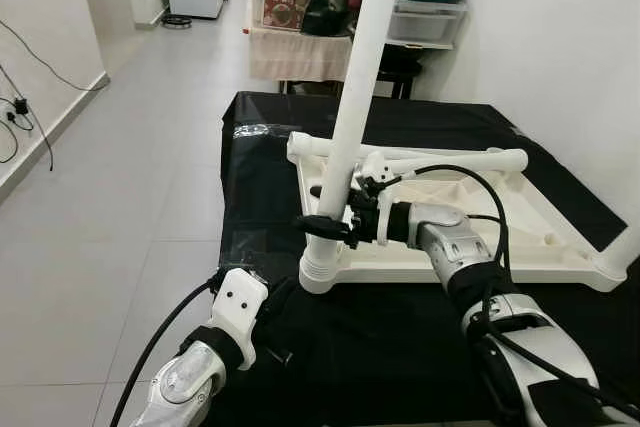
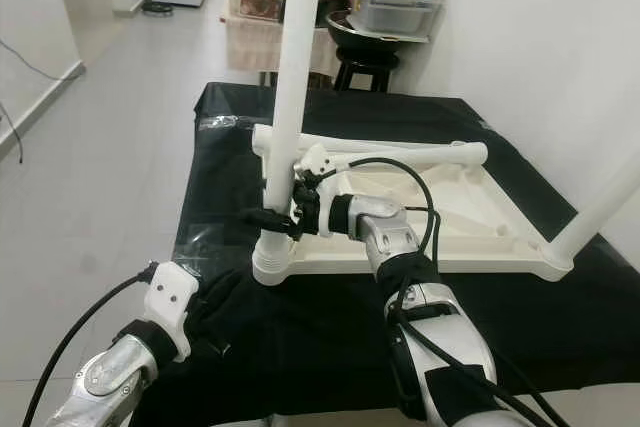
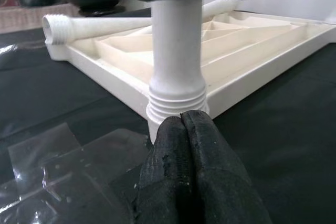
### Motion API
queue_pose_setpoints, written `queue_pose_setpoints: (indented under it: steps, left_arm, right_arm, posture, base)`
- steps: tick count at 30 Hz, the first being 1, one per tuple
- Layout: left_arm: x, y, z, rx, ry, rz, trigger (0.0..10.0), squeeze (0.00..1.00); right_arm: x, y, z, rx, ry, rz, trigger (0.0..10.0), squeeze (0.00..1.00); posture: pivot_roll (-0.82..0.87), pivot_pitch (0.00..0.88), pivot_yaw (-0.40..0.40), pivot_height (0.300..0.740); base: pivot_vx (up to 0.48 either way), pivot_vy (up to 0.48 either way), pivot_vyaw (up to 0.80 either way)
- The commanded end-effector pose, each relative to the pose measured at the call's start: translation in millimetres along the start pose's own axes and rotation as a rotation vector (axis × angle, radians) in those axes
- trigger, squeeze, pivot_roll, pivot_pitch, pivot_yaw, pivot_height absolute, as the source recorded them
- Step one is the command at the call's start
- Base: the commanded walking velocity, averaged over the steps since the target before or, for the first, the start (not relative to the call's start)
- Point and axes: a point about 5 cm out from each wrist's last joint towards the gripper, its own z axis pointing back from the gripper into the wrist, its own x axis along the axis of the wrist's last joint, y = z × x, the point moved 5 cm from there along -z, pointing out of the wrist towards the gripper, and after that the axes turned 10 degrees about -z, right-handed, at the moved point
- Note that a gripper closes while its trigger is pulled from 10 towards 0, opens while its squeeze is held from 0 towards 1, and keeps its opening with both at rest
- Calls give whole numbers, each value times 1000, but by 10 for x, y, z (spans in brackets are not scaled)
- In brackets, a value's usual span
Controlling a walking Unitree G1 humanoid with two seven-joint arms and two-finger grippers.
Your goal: Building children table
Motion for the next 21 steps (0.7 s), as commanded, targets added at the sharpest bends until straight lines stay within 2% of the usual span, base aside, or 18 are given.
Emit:
queue_pose_setpoints:
  steps: [1, 6, 8, 13, 15, 16, 18, 19, 20, 21]
  left_arm:
    - [135, -18, -1, -14, -57, -8, 10000, 0]
    - [264, 28, -11, -17, -99, 14, 10000, 0]
    - [302, 81, -36, -5, -109, -12, 10000, 0]
    - [303, 163, -73, 11, -113, 4, 10000, 0]
    - [298, 122, -81, -14, -115, 9, 10000, 0]
    - [294, 87, -84, -35, -115, 10, 10000, 0]
    - [260, 41, -66, -49, -103, 12, 10000, 0]
    - [228, 39, -49, -43, -89, 26, 10000, 0]
    - [228, 39, -49, -43, -89, 26, 10000, 0]
    - [206, 36, -35, -38, -80, 36, 10000, 0]
  right_arm:
    - [42, 17, 67, 59, 26, 7, 0, 0]
    - [154, 1, 92, 73, 25, 10, 0, 0]
    - [211, -14, 71, 56, 0, 11, 0, 0]
    - [213, -22, 62, 43, -10, 28, 0, 0]
    - [216, -64, 92, 6, -12, 44, 0, 0]
    - [220, -96, 116, -21, -14, 55, 0, 0]
    - [213, -248, 169, -165, -10, 80, 0, 0]
    - [161, -383, 178, -319, -26, 58, 0, 0]
    - [161, -383, 178, -319, -26, 58, 0, 0]
    - [117, -473, 197, -425, -36, 41, 0, 0]
  posture:
    - [94, 0, -125, 740]
    - [82, 0, -109, 740]
    - [66, 0, -92, 740]
    - [39, 0, -72, 740]
    - [32, 0, -76, 740]
    - [32, 0, -76, 740]
    - [9, 0, -88, 740]
    - [-15, 0, -94, 740]
    - [-15, 0, -94, 740]
    - [-19, 0, -100, 740]
  base:
    - [0, 0, 0]
    - [0, 0, 0]
    - [0, 0, 0]
    - [0, 0, 0]
    - [0, 0, 0]
    - [0, 0, 0]
    - [0, 0, 0]
    - [0, 0, 0]
    - [0, 0, 0]
    - [0, 0, 0]
